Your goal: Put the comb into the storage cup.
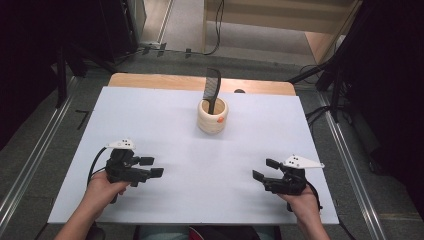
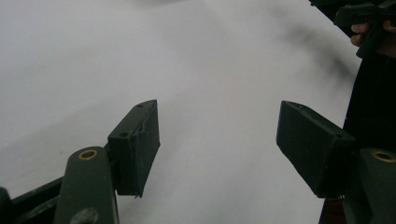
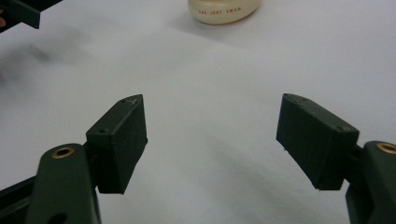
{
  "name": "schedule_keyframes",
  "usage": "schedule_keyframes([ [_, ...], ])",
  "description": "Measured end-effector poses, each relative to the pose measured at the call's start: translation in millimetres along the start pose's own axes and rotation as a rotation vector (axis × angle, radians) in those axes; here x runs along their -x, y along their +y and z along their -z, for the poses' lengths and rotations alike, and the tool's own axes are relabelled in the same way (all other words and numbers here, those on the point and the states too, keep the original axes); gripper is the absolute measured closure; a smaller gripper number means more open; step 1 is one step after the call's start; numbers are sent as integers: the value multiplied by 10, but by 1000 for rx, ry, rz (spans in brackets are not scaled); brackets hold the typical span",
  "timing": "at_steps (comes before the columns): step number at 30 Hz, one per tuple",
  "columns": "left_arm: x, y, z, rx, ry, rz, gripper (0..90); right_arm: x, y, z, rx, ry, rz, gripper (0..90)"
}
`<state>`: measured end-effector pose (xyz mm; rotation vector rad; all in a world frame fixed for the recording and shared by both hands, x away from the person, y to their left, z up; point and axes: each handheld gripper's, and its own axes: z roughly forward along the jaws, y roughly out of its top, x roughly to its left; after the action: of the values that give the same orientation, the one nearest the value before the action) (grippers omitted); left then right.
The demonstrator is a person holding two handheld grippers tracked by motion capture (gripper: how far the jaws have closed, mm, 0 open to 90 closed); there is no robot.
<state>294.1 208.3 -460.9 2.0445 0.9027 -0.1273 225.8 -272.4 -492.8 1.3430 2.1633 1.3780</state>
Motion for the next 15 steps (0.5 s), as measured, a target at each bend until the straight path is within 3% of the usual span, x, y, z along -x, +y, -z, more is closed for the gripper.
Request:
schedule_keyframes([
  [5,-22,-33,33,-12,27,-3,309,-3,-1,-3,-3,0,0,226],
  [15,-54,-52,53,-11,29,8,309,-5,2,-3,-4,0,-1,226],
])
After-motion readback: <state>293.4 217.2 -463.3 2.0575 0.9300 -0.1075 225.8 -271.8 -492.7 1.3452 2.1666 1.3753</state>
